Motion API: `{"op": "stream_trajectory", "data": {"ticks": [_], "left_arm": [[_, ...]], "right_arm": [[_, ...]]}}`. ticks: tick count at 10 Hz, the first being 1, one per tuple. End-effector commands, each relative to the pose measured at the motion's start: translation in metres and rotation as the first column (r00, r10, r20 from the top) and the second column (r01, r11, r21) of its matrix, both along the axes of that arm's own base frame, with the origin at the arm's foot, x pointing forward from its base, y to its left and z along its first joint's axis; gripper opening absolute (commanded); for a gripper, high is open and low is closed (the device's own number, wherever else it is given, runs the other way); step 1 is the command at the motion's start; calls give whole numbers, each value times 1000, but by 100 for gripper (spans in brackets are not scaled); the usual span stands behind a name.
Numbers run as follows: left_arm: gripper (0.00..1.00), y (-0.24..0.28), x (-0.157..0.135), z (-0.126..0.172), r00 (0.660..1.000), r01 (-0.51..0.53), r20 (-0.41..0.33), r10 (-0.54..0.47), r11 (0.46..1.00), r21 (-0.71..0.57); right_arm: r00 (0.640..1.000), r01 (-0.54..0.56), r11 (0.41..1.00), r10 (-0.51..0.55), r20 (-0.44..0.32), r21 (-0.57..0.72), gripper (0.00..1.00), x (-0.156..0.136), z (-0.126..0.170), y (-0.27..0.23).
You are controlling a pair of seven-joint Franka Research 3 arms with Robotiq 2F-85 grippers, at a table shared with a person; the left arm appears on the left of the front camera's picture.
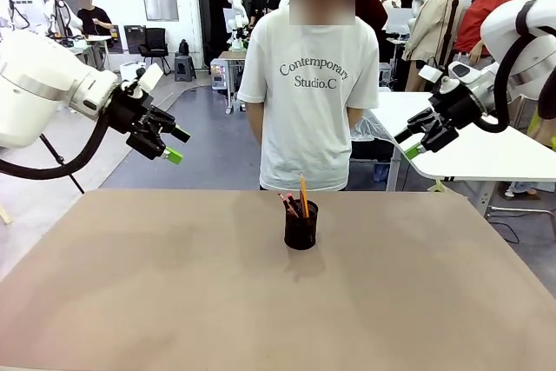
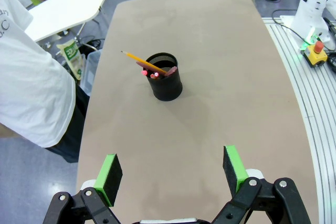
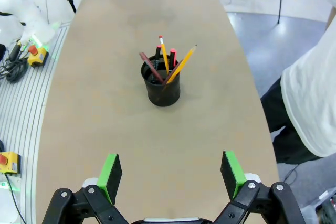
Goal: Place the pens into the pen holder.
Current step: Pick up a writing instrument from the table and place it into the Pen holder.
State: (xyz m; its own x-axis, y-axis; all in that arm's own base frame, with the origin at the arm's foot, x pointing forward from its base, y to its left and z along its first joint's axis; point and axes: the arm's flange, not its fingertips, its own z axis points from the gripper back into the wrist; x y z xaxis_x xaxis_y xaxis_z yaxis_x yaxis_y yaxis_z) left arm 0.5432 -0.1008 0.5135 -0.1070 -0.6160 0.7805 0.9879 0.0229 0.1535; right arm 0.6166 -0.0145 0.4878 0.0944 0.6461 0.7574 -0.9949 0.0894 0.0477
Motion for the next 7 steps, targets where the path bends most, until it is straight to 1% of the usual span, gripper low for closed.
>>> {"op": "stream_trajectory", "data": {"ticks": [1, 7], "left_arm": [[100, 0, -2, 2, 1000, -6, -11, 6, 1000, 12], [100, 0, -2, 2, 1000, -6, -11, 6, 1000, 12]], "right_arm": [[1000, 0, 1000, 0, 0, -1, 100, -2, 0, 1], [1000, 0, 1000, 0, 0, -1, 100, -2, 0, 1]]}}
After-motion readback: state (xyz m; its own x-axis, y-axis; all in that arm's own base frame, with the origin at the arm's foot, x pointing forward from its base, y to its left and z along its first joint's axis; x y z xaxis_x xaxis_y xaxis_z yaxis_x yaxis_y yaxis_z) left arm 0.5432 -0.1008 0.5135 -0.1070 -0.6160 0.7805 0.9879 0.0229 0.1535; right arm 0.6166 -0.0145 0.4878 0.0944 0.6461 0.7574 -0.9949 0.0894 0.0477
